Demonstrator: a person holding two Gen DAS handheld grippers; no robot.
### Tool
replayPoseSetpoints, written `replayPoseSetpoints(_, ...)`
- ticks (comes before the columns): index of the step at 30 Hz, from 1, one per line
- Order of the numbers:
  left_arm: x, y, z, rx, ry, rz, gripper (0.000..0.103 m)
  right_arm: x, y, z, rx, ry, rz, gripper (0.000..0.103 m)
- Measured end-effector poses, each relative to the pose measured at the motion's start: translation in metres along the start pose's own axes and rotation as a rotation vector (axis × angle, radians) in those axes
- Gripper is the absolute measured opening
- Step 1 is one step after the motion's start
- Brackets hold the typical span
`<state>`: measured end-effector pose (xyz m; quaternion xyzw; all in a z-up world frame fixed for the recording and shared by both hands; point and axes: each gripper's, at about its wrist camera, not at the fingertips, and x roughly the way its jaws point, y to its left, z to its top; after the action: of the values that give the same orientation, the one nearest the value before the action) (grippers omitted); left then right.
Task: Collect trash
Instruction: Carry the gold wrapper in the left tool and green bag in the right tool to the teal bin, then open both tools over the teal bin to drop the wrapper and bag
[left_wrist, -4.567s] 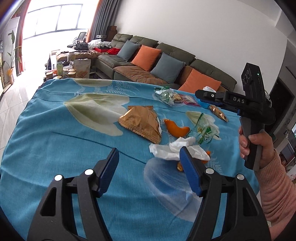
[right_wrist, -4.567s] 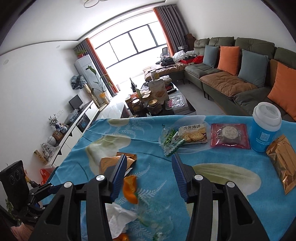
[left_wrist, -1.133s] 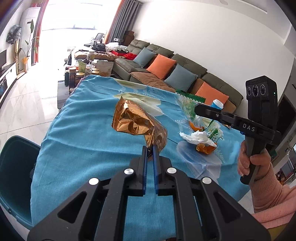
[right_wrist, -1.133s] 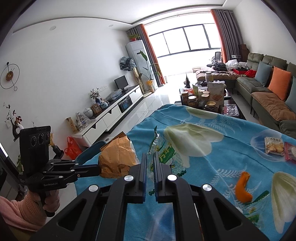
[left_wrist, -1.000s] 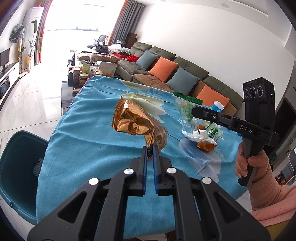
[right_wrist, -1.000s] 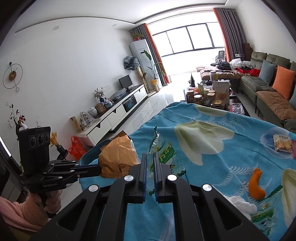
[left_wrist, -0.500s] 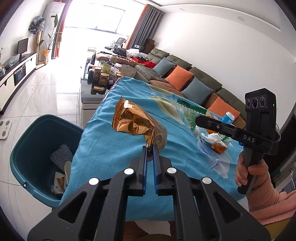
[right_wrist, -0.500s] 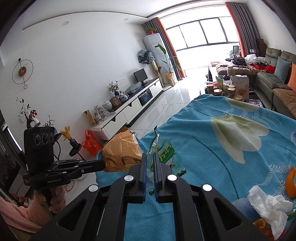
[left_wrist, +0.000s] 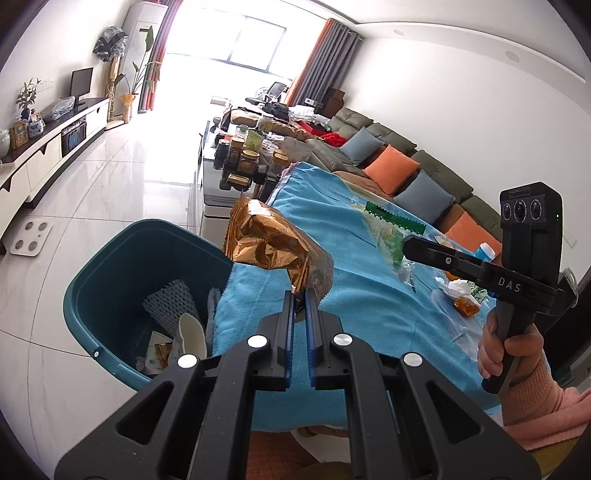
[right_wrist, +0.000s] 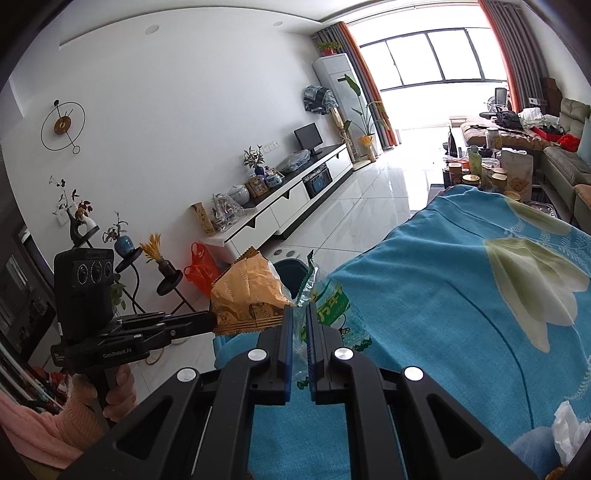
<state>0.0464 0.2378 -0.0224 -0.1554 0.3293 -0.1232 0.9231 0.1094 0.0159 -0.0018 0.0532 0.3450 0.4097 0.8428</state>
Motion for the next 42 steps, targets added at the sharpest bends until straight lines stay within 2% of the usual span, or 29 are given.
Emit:
replayPoseSetpoints(27, -0.027, 0.045, -0.008, -0.078, -0.034, 0.118, 0.006, 0.069, 0.054, 0.021, -0.1, 0.099, 0.102, 0.006)
replayPoseSetpoints(42, -0.016, 0.081, -0.014, -0.153, -0.011, 0.18, 0.006, 0.113, 0.067, 0.029, -0.107, 0.168, 0.121, 0.006)
